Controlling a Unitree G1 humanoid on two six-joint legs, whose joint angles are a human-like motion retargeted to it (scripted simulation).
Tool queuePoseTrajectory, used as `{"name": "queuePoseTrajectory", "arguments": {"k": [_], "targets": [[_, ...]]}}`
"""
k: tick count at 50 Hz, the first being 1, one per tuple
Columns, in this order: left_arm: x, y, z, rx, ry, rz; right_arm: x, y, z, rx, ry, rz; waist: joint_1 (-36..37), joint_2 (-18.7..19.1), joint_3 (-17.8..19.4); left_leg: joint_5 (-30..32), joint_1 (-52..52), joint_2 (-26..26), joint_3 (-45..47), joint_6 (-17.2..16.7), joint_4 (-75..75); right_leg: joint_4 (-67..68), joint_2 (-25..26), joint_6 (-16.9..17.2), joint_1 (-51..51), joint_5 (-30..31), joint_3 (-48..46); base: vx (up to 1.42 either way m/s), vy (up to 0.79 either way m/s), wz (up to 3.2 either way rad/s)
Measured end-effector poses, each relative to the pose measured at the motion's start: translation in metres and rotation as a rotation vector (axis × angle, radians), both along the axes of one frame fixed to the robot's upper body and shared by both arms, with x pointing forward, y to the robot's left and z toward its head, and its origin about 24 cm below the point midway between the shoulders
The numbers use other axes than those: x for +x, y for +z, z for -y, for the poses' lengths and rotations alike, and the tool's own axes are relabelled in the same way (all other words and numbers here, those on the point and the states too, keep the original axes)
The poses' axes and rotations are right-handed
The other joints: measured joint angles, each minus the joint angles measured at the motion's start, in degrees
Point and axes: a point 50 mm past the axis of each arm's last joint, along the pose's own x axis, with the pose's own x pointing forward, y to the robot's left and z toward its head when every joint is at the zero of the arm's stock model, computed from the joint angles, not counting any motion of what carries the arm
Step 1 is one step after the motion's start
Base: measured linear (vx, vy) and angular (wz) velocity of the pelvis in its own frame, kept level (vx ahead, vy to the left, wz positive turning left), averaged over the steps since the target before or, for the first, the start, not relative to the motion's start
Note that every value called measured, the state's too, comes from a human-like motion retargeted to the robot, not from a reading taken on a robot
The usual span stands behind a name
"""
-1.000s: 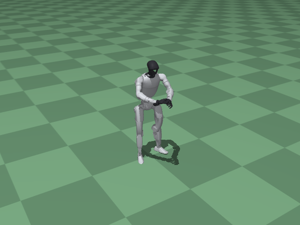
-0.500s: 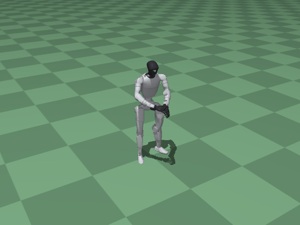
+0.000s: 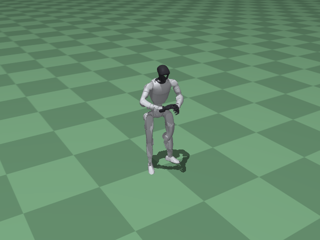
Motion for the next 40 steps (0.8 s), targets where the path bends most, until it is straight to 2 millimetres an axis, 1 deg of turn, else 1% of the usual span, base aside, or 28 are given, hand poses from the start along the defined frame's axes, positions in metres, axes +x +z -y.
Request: {"name": "queuePoseTrajectory", "arguments": {"k": [3, 5, 7, 9, 10, 12, 14, 16, 18, 20, 23, 25, 27, 30, 32, 33, 35, 37, 38, 40], "targets": [[0.031, -0.008, 0.006, 0.129, 0.106, -0.015, 0.032, -0.012, -0.001, -0.045, -0.123, 0.004, -0.55, 0.17, -0.50, 0.21, -0.38, 0.13, -0.32, -0.27, 0.00, -0.26, 0.12, 0.00, -0.07, 0.21, -0.39, -0.02, -0.01, 0.03], [0.050, -0.009, 0.009, 0.213, 0.182, -0.007, 0.048, -0.013, -0.001, -0.041, -0.192, -0.013, -0.67, 0.28, -1.07, 0.31, -0.62, 0.13, -0.48, -0.35, 0.00, -0.38, 0.11, 0.00, -0.16, 0.28, -0.54, 0.00, 0.00, 0.00], [0.061, -0.001, 0.010, 0.255, 0.241, 0.019, 0.057, -0.007, -0.002, 0.003, -0.231, -0.027, -0.54, 0.41, -1.77, 0.36, -0.77, 0.08, -0.53, -0.33, 0.00, -0.45, 0.05, 0.00, -0.26, 0.32, -0.52, 0.00, 0.00, 0.00], [0.066, 0.014, 0.011, 0.243, 0.267, 0.071, 0.060, 0.006, -0.003, 0.076, -0.236, -0.015, -0.29, 0.56, -2.24, 0.35, -0.76, -0.04, -0.55, -0.23, 0.00, -0.44, -0.08, 0.00, -0.24, 0.30, -0.47, 0.00, 0.00, 0.00], [0.065, 0.023, 0.012, 0.223, 0.268, 0.103, 0.059, 0.014, -0.003, 0.116, -0.229, 0.000, -0.13, 0.65, -2.44, 0.33, -0.71, -0.10, -0.53, -0.17, 0.00, -0.42, -0.16, 0.00, -0.21, 0.28, -0.41, 0.00, 0.00, 0.00], [0.057, 0.044, 0.013, 0.162, 0.226, 0.176, 0.052, 0.030, -0.003, 0.184, -0.187, 0.048, 0.20, 0.84, -2.75, 0.22, -0.49, -0.23, -0.42, -0.01, 0.00, -0.33, -0.31, 0.00, -0.09, 0.20, -0.24, 0.00, 0.00, 0.00], [0.042, 0.060, 0.012, 0.098, 0.153, 0.241, 0.038, 0.043, -0.004, 0.229, -0.125, 0.094, 0.43, 1.00, -2.97, 0.06, -0.21, -0.34, -0.25, 0.18, 0.00, -0.19, -0.44, 0.00, 0.03, 0.07, 0.00, 0.06, 0.02, -0.04], [0.022, 0.069, 0.009, 0.046, 0.073, 0.287, 0.022, 0.050, -0.005, 0.252, -0.053, 0.120, 0.54, 1.05, -3.03, -0.15, 0.13, -0.45, -0.05, 0.41, 0.01, -0.01, -0.57, 0.00, 0.16, -0.08, 0.28, 0.06, 0.02, -0.11], [0.002, 0.070, 0.004, 0.011, 0.006, 0.310, 0.004, 0.050, -0.006, 0.259, 0.015, 0.123, 0.54, 0.96, -2.86, -0.37, 0.47, -0.54, 0.19, 0.66, 0.01, 0.20, -0.67, 0.00, 0.26, -0.24, 0.59, 0.06, 0.02, -0.13], [-0.015, 0.064, -0.002, -0.010, -0.039, 0.308, -0.012, 0.043, -0.007, 0.260, 0.075, 0.100, 0.42, 0.70, -2.42, -0.55, 0.79, -0.60, 0.45, 0.86, 0.02, 0.39, -0.72, 0.00, 0.33, -0.37, 0.90, 0.00, 0.00, 0.00], [-0.030, 0.043, -0.010, -0.021, -0.056, 0.252, -0.026, 0.025, -0.007, 0.244, 0.116, 0.042, 0.08, 0.14, -1.34, -0.67, 1.04, -0.49, 0.82, 0.81, 0.08, 0.56, -0.56, 0.00, 0.31, -0.45, 1.20, 0.00, 0.00, 0.00], [-0.031, 0.025, -0.012, -0.013, -0.043, 0.189, -0.025, 0.009, -0.006, 0.214, 0.100, 0.012, -0.18, -0.22, -0.64, -0.61, 1.04, -0.36, 0.99, 0.60, 0.07, 0.55, -0.37, 0.00, 0.21, -0.41, 1.25, 0.00, 0.00, 0.00], [-0.021, 0.007, -0.011, 0.021, -0.008, 0.119, -0.013, -0.007, -0.005, 0.165, 0.042, -0.009, -0.40, -0.45, -0.20, -0.43, 0.84, -0.24, 1.00, 0.33, 0.02, 0.42, -0.18, 0.00, 0.05, -0.27, 1.11, -0.03, -0.01, 0.01], [0.006, -0.017, -0.004, 0.123, 0.076, 0.044, 0.012, -0.031, -0.003, 0.083, -0.075, -0.034, -0.66, -0.45, 0.09, -0.11, 0.24, -0.12, 0.62, -0.02, 0.00, 0.09, -0.03, 0.00, -0.16, -0.01, 0.58, -0.07, -0.02, 0.11], [0.025, -0.024, 0.002, 0.205, 0.149, 0.036, 0.028, -0.040, -0.001, 0.064, -0.148, -0.045, -0.63, -0.26, -0.02, 0.13, -0.31, -0.08, 0.23, -0.22, 0.00, -0.23, 0.00, 0.00, -0.34, 0.20, 0.14, -0.07, -0.01, 0.16], [0.033, -0.024, 0.004, 0.237, 0.186, 0.044, 0.035, -0.041, 0.001, 0.073, -0.178, -0.045, -0.56, -0.15, -0.18, 0.24, -0.60, -0.08, 0.04, -0.32, 0.00, -0.40, 0.00, 0.00, -0.43, 0.32, -0.06, -0.06, 0.00, 0.17], [0.044, -0.016, 0.010, 0.258, 0.253, 0.090, 0.043, -0.034, 0.003, 0.129, -0.216, -0.021, -0.42, 0.14, -0.37, 0.43, -1.08, -0.11, -0.39, -0.50, 0.00, -0.68, -0.05, 0.00, -0.54, 0.50, -0.46, 0.00, 0.00, 0.00], [0.047, 0.004, 0.014, 0.208, 0.287, 0.172, 0.045, -0.015, 0.006, 0.227, -0.214, 0.036, -0.20, 0.47, -0.45, 0.53, -1.32, -0.18, -0.72, -0.60, 0.00, -0.86, -0.17, 0.00, -0.50, 0.60, -0.73, 0.00, 0.00, 0.00], [0.045, 0.017, 0.015, 0.171, 0.287, 0.218, 0.043, -0.004, 0.008, 0.279, -0.200, 0.069, -0.06, 0.62, -0.50, 0.54, -1.36, -0.23, -0.84, -0.62, 0.00, -0.91, -0.23, 0.00, -0.44, 0.61, -0.81, 0.00, 0.00, 0.00], [0.036, 0.039, 0.016, 0.133, 0.252, 0.316, 0.034, 0.019, 0.011, 0.378, -0.143, 0.121, -0.12, 0.35, -1.28, -2.55, -4.86, 0.73, -0.88, -0.74, 6.58, 2.10, -1.53, 0.00, -2.28, -0.99, -1.63, 0.00, 0.02, 0.11]]}}
